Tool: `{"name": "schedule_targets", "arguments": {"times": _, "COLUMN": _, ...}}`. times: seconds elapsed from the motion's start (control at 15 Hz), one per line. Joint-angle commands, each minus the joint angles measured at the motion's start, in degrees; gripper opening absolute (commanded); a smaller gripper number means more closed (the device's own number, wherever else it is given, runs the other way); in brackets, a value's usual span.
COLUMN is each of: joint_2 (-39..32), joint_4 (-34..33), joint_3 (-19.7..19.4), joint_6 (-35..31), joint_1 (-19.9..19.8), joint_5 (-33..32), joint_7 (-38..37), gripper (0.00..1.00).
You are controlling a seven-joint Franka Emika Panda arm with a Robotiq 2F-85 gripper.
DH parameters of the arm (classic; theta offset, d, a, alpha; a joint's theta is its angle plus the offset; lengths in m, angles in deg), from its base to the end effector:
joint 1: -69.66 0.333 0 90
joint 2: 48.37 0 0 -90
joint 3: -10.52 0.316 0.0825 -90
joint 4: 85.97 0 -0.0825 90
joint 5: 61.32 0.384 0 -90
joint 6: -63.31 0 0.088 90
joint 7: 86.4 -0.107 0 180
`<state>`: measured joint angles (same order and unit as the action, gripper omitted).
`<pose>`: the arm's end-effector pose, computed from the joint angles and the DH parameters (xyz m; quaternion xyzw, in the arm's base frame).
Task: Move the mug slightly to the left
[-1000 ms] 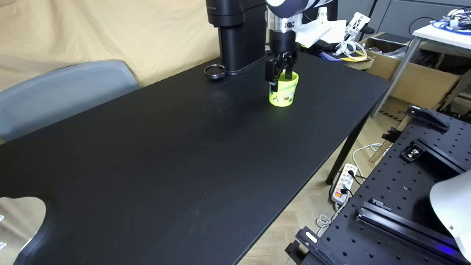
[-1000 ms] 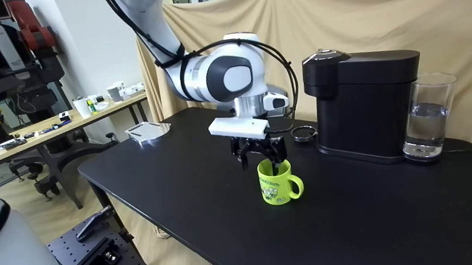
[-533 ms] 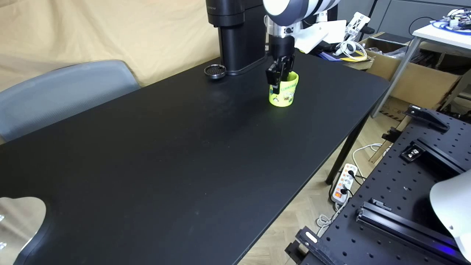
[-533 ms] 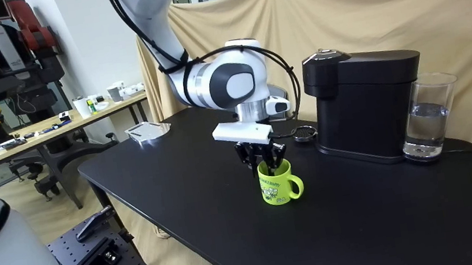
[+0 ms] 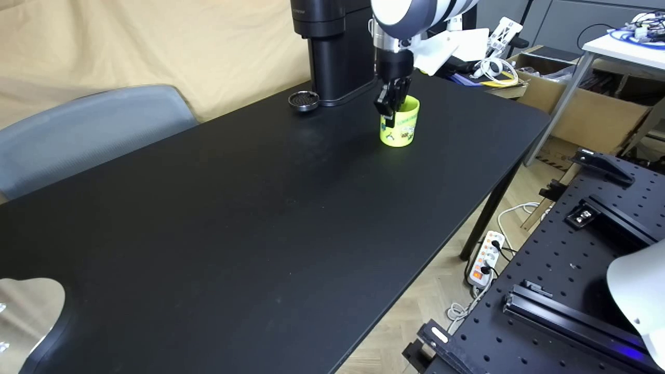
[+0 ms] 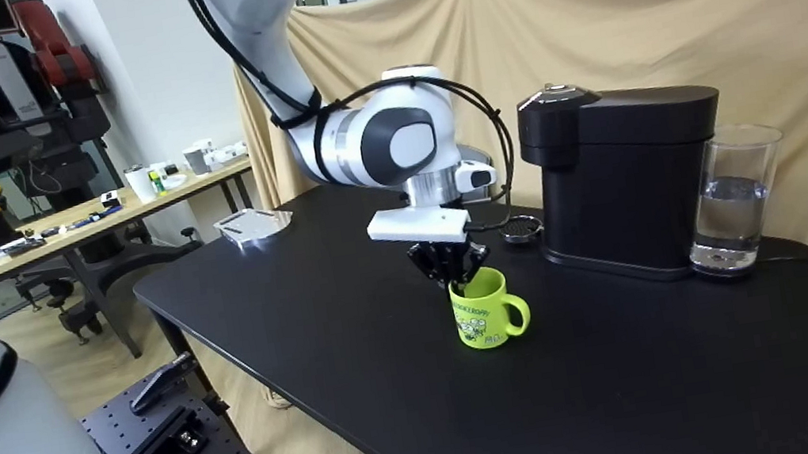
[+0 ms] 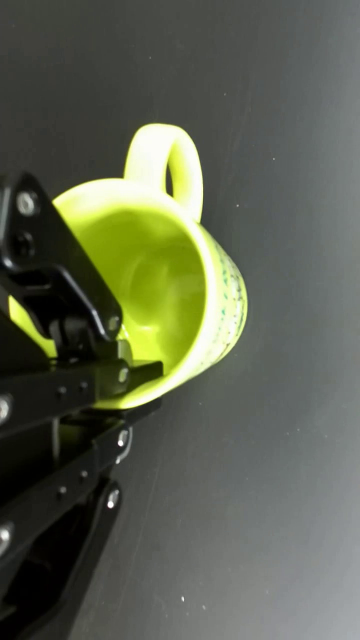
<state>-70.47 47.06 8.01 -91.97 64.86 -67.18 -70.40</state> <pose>0.5159 -0.0635 0.1743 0.9919 0.1235 -0.0049 0.0293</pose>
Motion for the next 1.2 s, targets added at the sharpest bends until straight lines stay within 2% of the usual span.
{"name": "schedule_targets", "arguments": {"times": 0.0, "joint_2": 0.07, "joint_4": -0.84, "joint_3": 0.11, "joint_6": 0.44, "joint_1": 0.26, "joint_5": -2.14, "joint_7": 0.08, "gripper": 0.02}}
{"name": "schedule_targets", "arguments": {"times": 0.33, "joint_2": 0.94, "joint_4": -2.09, "joint_3": 2.97, "joint_6": 3.23, "joint_1": 1.89, "joint_5": -4.97, "joint_7": 4.51, "gripper": 0.02}}
{"name": "schedule_targets", "arguments": {"times": 0.6, "joint_2": 0.11, "joint_4": -5.35, "joint_3": 8.98, "joint_6": 5.59, "joint_1": 1.59, "joint_5": -2.06, "joint_7": 11.3, "gripper": 0.02}}
{"name": "schedule_targets", "arguments": {"times": 0.93, "joint_2": -3.43, "joint_4": -12.22, "joint_3": 15.16, "joint_6": 13.32, "joint_1": 0.28, "joint_5": 3.18, "joint_7": 22.64, "gripper": 0.02}}
{"name": "schedule_targets", "arguments": {"times": 1.13, "joint_2": -6.71, "joint_4": -16.16, "joint_3": 14.99, "joint_6": 16.95, "joint_1": 1.27, "joint_5": 2.91, "joint_7": 28.67, "gripper": 0.02}}
